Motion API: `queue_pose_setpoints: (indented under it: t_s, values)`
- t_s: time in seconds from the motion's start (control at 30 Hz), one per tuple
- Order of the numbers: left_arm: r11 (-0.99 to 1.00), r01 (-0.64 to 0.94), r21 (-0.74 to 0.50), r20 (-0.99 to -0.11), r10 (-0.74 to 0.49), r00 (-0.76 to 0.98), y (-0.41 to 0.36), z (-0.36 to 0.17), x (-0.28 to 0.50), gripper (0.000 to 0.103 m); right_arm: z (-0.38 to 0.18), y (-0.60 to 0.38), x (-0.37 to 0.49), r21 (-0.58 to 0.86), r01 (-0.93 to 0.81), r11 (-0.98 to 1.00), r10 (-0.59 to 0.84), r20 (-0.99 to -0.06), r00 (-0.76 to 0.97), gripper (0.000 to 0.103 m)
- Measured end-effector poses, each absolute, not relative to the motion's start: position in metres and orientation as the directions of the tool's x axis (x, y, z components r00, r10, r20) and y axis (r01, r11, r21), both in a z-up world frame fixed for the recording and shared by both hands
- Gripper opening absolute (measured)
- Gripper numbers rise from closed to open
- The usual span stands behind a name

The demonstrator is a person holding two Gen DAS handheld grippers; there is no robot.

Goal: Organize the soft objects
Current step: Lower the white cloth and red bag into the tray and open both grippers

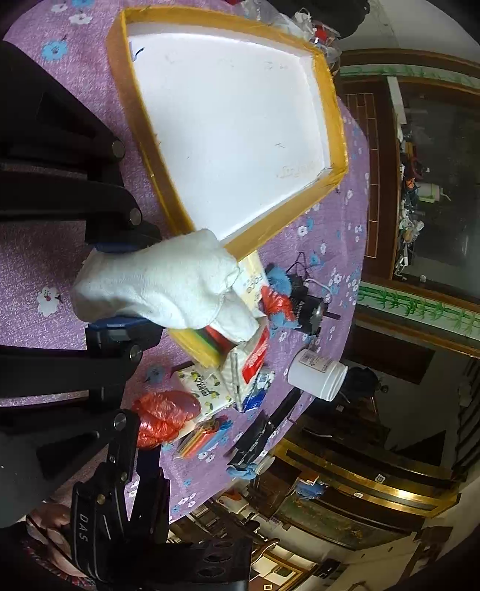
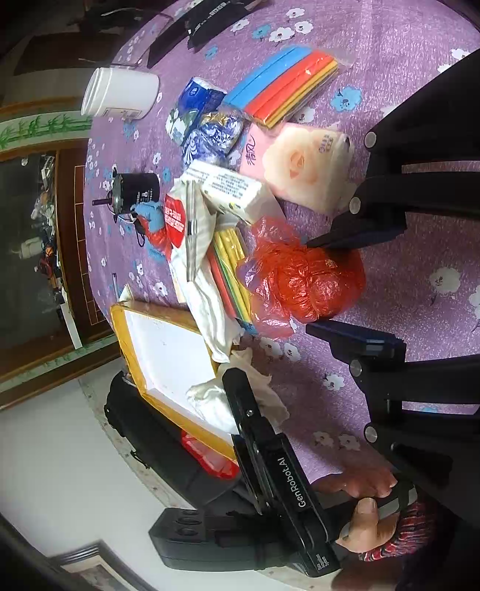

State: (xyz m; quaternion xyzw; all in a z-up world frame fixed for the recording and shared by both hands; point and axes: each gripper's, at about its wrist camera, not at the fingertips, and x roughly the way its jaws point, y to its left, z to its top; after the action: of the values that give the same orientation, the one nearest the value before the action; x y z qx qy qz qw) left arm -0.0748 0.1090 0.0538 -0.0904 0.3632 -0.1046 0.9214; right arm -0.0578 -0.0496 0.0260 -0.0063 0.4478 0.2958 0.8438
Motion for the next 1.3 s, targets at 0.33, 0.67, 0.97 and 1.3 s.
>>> queue_pose_setpoints:
  t_s: [0.33, 0.67, 0.97, 1.3]
  values:
    - [0.963, 0.111, -0.246, -0.628, -0.245, 0.739, 0.126, 0.065, -0.078, 0.024, 0.040, -0.043, -0.059, 0.255, -0.531, 0.808, 0.514, -0.745, 0.425, 0.038]
    - [0.967, 0.069, -0.247, -0.592, -0.207, 0.779, 0.157, 0.085, -0.082, 0.024, 0.062, -0.026, -0.059, 0.239, -0.560, 0.793, 0.527, -0.730, 0.435, 0.038]
    - [0.970, 0.011, -0.244, -0.599, -0.160, 0.785, 0.191, 0.096, -0.068, 0.024, 0.081, 0.000, -0.037, 0.273, -0.577, 0.770, 0.559, -0.726, 0.402, 0.038]
    - [0.977, -0.045, -0.207, -0.654, -0.104, 0.749, 0.227, 0.116, -0.014, 0.024, 0.116, 0.058, 0.015, 0.285, -0.610, 0.739, 0.584, -0.724, 0.368, 0.037]
